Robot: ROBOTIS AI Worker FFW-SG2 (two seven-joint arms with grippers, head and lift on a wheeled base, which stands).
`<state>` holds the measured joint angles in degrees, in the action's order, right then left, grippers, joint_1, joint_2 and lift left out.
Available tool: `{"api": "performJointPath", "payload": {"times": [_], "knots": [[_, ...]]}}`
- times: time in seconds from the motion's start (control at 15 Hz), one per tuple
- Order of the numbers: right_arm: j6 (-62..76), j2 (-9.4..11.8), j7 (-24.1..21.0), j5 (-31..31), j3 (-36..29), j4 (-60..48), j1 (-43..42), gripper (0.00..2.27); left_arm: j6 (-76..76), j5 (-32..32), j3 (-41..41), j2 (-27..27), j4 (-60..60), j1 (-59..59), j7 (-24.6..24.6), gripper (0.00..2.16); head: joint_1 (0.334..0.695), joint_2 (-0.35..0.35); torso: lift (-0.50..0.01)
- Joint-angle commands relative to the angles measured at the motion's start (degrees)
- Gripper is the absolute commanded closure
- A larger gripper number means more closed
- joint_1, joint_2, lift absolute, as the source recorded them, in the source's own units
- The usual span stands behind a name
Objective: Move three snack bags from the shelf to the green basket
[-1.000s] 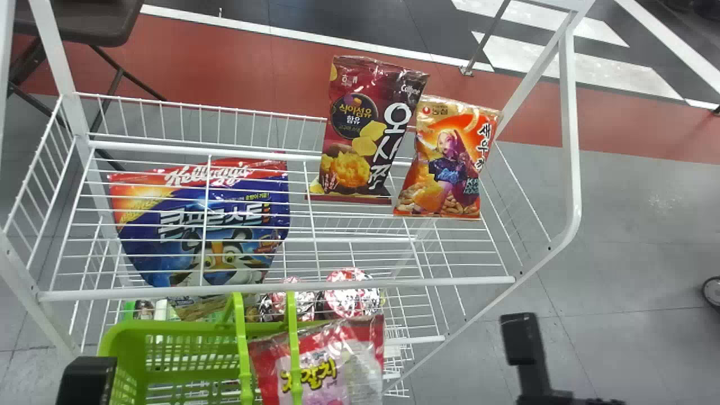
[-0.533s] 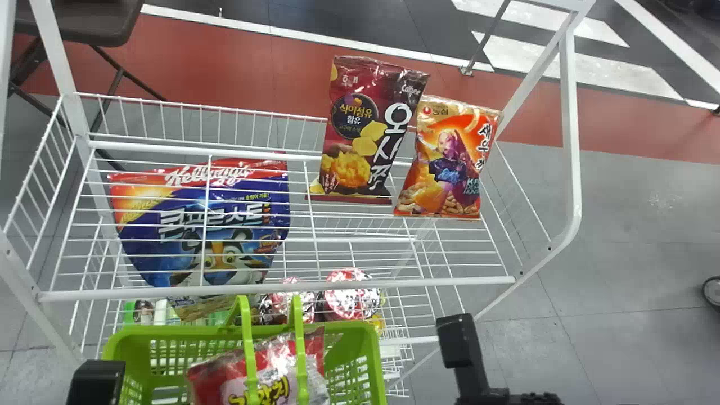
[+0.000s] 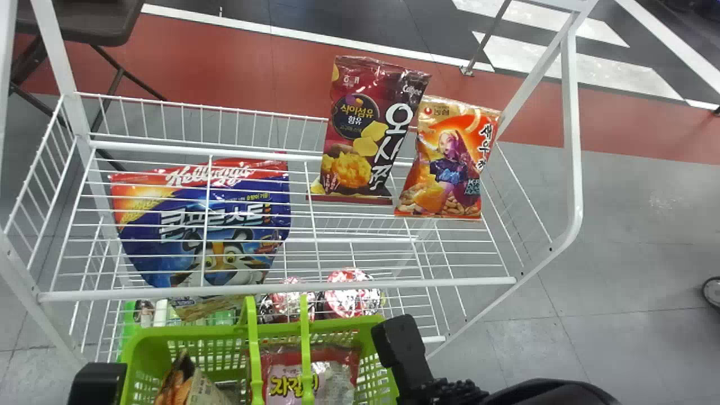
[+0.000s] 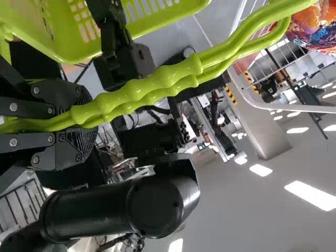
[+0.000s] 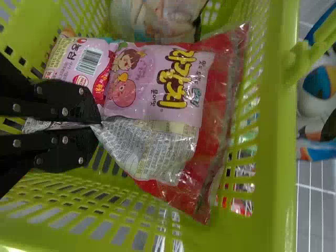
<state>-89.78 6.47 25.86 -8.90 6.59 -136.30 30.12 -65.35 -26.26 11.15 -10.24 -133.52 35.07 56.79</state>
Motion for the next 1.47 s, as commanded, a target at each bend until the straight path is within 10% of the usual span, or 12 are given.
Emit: {"api": "performJointPath", "payload": {"times": [0.0, 0.53, 0.87, 1.4], "knots": [[-0.18, 0.03, 0.24, 1.42, -1.58, -2.3, 1.52, 0.0, 0.0, -0.02, -0.07, -0.13, -0.08, 0.09, 0.08, 1.7, 0.695, -0.35, -0.047], [37.79, -4.1, 6.57, 27.88, -23.64, -10.83, 11.63, 0.07, -0.18, -0.02, -0.07, -0.13, 0.1, -0.18, -0.01, 1.7, 0.695, -0.35, -0.047], [76.46, -4.72, -0.99, 28.14, -26.63, -0.46, 8.03, 0.08, 0.0, 0.07, -0.07, -0.04, 0.36, -0.27, -0.1, 1.69, 0.695, -0.35, -0.047], [68.02, -4.54, -7.41, 14.17, -28.39, 17.12, -14.47, 0.08, -0.18, 0.25, -0.16, -0.39, 0.98, -0.44, -0.01, 1.69, 0.695, -0.35, -0.047]]}}
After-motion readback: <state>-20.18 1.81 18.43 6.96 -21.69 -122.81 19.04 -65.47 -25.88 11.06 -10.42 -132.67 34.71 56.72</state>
